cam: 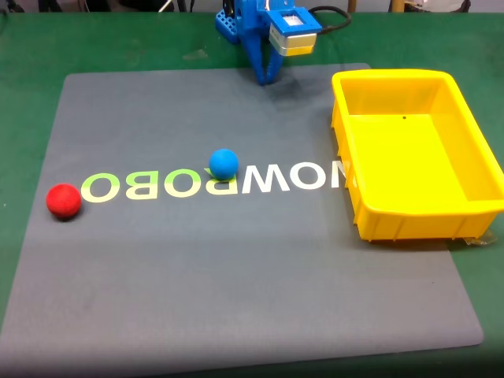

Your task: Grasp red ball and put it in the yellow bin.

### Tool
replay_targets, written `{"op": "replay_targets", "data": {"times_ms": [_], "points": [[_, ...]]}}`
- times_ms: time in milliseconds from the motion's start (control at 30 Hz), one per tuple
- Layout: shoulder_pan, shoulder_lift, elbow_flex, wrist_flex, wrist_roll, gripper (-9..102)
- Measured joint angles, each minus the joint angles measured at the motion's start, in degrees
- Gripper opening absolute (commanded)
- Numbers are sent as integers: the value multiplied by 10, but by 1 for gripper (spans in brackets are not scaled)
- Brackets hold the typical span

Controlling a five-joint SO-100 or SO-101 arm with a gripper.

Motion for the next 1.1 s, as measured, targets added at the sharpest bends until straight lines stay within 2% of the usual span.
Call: {"op": "replay_targets", "data": {"times_ms": [367, 400, 500, 600, 767, 900, 1100], "points": [[0, 3, 0, 4, 18, 0], [0, 3, 0, 4, 19, 2], [10, 3, 0, 0, 21, 20], [56, 3, 0, -54, 8, 34], [144, -13, -18, -173, -59, 41], [177, -132, -109, -218, -70, 41], [236, -422, -376, -265, -41, 42]]}}
